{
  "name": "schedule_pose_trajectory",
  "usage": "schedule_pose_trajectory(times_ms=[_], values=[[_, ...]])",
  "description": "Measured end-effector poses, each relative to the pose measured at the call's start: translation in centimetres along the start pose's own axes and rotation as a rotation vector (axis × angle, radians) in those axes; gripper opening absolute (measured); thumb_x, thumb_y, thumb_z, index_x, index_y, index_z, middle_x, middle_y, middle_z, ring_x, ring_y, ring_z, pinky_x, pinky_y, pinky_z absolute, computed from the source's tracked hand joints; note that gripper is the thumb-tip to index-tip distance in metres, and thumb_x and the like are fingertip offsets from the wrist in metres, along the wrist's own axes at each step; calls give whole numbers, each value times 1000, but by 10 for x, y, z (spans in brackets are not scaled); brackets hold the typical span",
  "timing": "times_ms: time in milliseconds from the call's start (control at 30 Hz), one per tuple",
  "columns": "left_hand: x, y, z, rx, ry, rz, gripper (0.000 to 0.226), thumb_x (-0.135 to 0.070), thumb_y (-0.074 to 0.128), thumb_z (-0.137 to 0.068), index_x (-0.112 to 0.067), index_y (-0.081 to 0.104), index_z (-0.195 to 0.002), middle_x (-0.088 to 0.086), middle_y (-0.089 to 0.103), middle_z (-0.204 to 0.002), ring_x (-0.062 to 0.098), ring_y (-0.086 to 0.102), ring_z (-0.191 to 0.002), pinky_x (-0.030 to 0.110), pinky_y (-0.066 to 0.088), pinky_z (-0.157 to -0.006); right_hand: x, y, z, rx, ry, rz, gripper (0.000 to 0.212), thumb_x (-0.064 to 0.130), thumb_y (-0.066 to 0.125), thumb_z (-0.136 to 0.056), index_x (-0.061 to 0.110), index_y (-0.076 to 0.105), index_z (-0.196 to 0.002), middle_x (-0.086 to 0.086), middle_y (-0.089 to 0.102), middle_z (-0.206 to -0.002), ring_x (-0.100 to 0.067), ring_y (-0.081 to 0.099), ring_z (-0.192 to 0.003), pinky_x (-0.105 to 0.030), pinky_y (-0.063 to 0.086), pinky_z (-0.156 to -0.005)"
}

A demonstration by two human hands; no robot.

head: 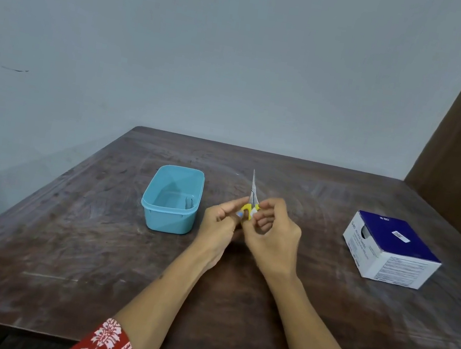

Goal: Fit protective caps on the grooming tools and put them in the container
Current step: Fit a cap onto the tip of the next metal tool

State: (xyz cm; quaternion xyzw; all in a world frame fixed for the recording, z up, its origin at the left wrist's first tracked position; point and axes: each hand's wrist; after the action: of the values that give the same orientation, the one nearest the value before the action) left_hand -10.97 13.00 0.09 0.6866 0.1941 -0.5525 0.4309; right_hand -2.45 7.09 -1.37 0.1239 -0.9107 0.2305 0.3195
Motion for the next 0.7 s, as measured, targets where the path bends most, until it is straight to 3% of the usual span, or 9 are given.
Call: schedule_pose_trajectory(times_ms=[167,400,567,700], values=[[4,1,-2,4,25,-26,23,2,49,-92,2,62,-112,21,67,-103,25,64,-94,28,56,-78,-2,0,-3,-83,-18,-64,27,7,73,-74,17,65,-98,4,65,-79,-6,59,-67,-9,48,-65],[4,-3,-7,17,12,75,23,2,49,-92,-5,66,-106,12,71,-97,20,68,-90,25,58,-76,-2,0,-2,-42,-78,-4,18,2,74,-72,10,73,-88,0,65,-76,-2,54,-60,-6,45,-61],[3,-3,-4,69,2,60,25,1,49,-92,-8,67,-108,11,72,-102,17,69,-93,27,57,-76,-2,-1,-3,-72,-136,3,18,-2,68,-79,7,73,-95,-3,65,-95,-9,61,-78,-5,45,-70],[2,-3,-4,25,21,52,23,-1,50,-92,-9,67,-106,12,70,-105,18,68,-95,26,58,-76,-1,0,-3,-48,-184,44,17,-7,70,-75,5,73,-86,-6,68,-86,-14,64,-74,-8,46,-69]])
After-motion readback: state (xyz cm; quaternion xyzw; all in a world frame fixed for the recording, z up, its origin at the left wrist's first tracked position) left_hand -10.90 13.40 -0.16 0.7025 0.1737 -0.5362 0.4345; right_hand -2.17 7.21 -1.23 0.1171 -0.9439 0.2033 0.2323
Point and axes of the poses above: each hand's wrist, its own z-axis away from the middle knuckle, its own y-axis out of the palm, x = y × z
